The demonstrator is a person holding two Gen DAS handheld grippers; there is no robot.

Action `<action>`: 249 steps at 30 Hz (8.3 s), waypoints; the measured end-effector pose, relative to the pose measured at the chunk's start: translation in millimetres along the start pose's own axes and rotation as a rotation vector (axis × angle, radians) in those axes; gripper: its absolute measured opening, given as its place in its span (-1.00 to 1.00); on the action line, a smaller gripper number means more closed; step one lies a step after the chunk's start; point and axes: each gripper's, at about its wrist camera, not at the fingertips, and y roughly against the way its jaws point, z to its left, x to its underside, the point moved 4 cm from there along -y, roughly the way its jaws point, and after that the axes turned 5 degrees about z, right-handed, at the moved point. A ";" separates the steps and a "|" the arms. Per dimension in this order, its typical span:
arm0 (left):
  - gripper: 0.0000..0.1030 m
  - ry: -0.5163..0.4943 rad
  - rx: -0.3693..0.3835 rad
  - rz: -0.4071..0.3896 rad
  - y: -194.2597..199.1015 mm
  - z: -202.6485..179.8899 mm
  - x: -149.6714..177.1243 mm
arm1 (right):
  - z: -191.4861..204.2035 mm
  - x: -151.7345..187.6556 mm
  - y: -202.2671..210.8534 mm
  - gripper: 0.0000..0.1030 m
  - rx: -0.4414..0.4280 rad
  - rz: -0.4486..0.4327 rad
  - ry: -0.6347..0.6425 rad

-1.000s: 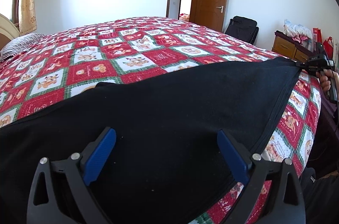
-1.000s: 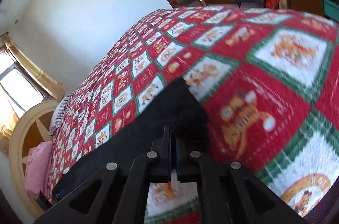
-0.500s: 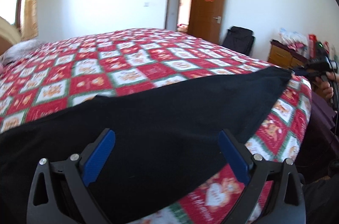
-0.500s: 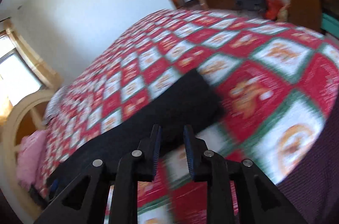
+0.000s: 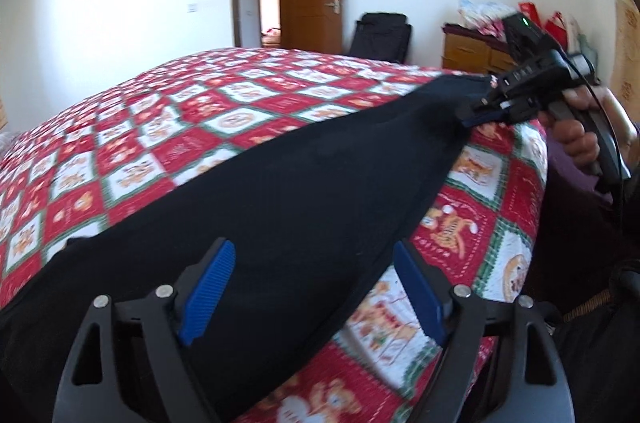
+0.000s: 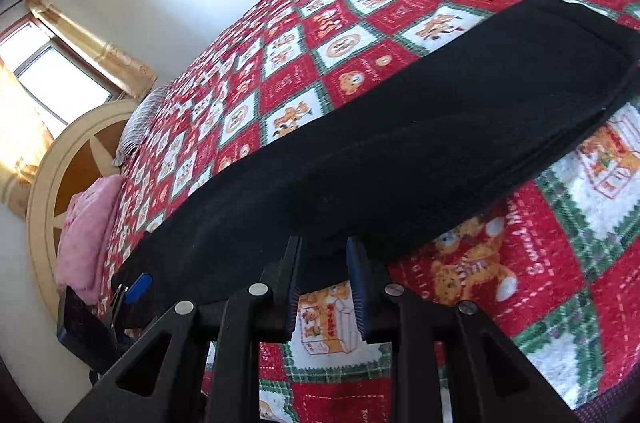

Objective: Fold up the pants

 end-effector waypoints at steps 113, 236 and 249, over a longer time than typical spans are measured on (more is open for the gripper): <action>0.03 0.175 -0.023 -0.015 13.0 45.8 39.2 | -131.5 -59.6 101.1 -0.58 0.263 -0.404 -0.197; 1.00 0.599 -0.668 -0.034 126.4 228.0 152.6 | -144.3 -76.5 80.8 -0.49 0.186 -0.309 -0.266; 1.00 0.598 -0.671 -0.042 126.8 227.4 152.6 | -146.2 -80.6 89.5 -0.33 0.254 -0.324 -0.257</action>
